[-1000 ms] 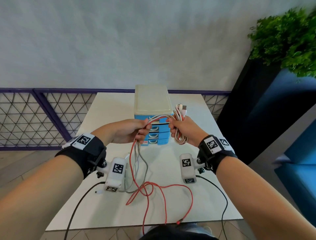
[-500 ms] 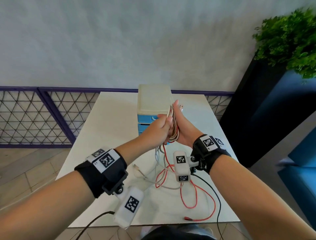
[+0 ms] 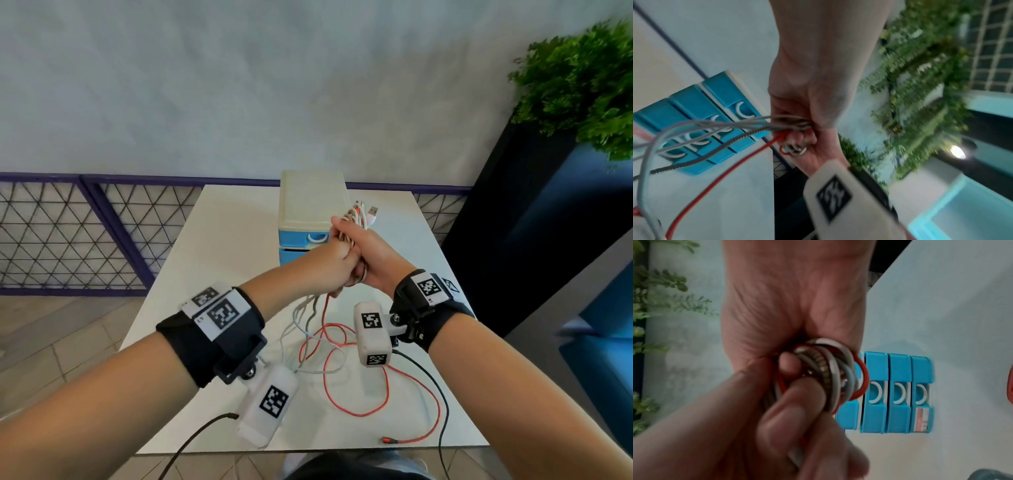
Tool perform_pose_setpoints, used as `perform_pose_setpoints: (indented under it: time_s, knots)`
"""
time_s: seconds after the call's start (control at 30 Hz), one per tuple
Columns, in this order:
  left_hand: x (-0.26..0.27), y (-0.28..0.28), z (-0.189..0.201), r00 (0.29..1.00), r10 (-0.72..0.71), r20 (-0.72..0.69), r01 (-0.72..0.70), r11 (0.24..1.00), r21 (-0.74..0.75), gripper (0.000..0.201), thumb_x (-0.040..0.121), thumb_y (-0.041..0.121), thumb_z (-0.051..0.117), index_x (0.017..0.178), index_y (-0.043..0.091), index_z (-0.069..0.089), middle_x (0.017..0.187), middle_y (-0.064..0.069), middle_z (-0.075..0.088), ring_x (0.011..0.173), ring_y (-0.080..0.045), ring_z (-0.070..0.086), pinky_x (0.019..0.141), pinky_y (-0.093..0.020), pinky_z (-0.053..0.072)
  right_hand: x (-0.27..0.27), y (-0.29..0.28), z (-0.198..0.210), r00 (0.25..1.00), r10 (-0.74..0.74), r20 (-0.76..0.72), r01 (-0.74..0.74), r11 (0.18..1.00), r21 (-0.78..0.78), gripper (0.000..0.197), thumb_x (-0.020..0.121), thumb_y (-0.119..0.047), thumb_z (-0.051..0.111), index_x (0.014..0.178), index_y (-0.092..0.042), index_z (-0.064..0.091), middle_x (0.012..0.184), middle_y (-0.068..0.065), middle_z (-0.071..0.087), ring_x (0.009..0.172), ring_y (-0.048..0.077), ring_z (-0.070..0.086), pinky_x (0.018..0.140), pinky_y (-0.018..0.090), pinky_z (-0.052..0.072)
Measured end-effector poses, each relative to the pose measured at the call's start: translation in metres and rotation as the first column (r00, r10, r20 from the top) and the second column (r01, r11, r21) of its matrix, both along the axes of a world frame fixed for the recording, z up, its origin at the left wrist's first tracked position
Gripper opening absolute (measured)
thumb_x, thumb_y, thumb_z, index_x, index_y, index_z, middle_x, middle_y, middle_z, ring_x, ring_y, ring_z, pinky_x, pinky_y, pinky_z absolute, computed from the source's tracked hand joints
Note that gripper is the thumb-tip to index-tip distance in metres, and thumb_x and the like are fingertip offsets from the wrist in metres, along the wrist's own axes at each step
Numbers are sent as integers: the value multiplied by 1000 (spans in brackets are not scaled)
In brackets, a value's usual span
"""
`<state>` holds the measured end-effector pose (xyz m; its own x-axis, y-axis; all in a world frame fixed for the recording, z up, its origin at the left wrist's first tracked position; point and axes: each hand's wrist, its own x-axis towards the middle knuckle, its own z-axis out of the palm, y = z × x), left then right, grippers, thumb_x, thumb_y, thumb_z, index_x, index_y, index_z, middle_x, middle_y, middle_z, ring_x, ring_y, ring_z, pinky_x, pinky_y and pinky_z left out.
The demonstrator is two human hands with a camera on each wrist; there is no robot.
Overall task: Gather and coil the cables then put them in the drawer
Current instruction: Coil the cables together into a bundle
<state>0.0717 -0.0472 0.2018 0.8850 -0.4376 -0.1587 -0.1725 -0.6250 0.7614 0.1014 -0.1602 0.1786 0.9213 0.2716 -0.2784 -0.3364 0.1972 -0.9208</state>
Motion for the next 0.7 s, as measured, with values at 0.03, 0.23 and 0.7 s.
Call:
perform_pose_setpoints:
  time_s: [0.03,0.23,0.7]
  knots:
    - [3,3,1,996,-38,-77,33,997,-64,41,103,28,23,97,2,54,56,-5,65,57,-22,64,53,-23,47,1,0,-1,1000,17,11,-17,999,-37,29,90,-41,59,83,-14,54,62,11,51,42,27,59,44,28,49]
    - [5,28,1,898,-237,-371,214,971,-102,59,101,45,19,91,8,63,76,-8,69,72,-17,68,79,-29,54,9,-4,3,993,-108,40,103,988,114,28,94,-29,58,72,-13,55,60,1,55,58,16,55,52,24,50]
    - [3,10,-38,992,-125,5,125,990,60,61,99,48,23,105,0,61,103,-18,68,97,-31,62,89,-39,47,5,12,17,958,-248,-142,285,851,440,38,94,-42,53,67,-17,46,46,-5,49,34,4,45,36,16,39]
